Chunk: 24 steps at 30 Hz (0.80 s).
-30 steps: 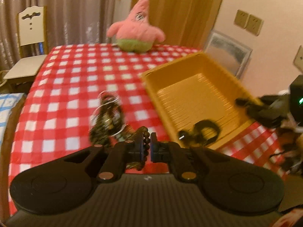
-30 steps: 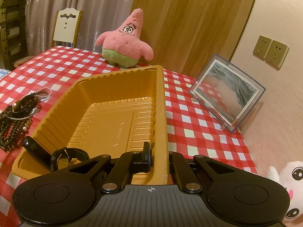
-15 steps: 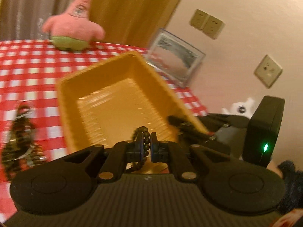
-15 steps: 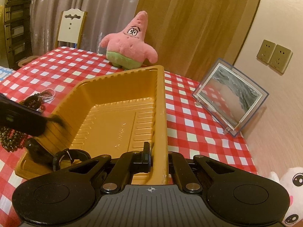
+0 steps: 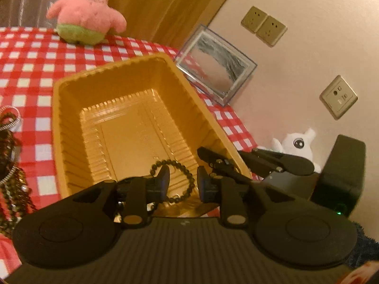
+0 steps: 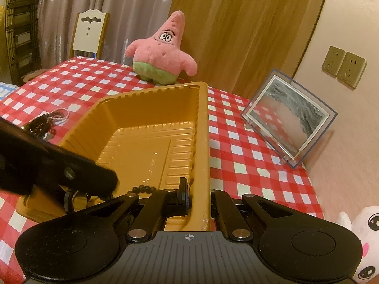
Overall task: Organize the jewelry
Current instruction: 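Drop the beaded bracelet into the tray beside the watch, then grasp the red-beaded strand from the pile with the left gripper and lift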
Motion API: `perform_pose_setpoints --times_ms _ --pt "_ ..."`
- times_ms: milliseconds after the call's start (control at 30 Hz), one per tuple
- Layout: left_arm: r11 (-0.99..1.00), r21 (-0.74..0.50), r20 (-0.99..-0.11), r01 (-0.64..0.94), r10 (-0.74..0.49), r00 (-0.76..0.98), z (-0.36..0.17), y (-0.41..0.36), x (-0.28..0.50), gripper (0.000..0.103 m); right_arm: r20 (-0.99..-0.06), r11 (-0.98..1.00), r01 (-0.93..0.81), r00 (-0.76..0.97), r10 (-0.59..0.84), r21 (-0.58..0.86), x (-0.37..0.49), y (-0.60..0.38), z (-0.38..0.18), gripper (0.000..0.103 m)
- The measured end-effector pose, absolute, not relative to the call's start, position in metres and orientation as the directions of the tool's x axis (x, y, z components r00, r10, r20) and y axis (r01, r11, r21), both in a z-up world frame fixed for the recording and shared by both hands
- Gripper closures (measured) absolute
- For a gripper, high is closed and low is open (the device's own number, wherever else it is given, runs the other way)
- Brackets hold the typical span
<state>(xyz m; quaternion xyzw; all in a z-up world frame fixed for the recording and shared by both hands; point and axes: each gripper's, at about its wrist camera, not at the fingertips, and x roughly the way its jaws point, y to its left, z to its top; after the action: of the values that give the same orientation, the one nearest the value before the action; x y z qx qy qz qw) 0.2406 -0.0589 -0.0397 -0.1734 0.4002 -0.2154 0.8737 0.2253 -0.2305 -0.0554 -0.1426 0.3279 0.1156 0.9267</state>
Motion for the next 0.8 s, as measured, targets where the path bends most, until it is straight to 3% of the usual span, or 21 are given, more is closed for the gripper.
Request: perform_pose_setpoints --times_ms 233,567,800 --pt "0.914 -0.378 -0.638 0.146 -0.372 0.675 -0.025 -0.019 0.213 0.074 -0.638 0.932 -0.308 0.760 0.121 -0.190 0.228 -0.231 -0.055 0.100" --pt "0.975 -0.197 -0.777 -0.103 -0.092 0.622 -0.070 0.053 0.162 0.075 -0.640 0.935 -0.303 0.759 0.118 -0.186 0.231 -0.232 -0.055 0.100" --pt "0.990 -0.116 -0.774 -0.082 -0.038 0.632 -0.080 0.055 0.164 0.075 -0.636 0.936 -0.297 0.763 0.114 -0.188 0.232 -0.232 -0.055 0.100"
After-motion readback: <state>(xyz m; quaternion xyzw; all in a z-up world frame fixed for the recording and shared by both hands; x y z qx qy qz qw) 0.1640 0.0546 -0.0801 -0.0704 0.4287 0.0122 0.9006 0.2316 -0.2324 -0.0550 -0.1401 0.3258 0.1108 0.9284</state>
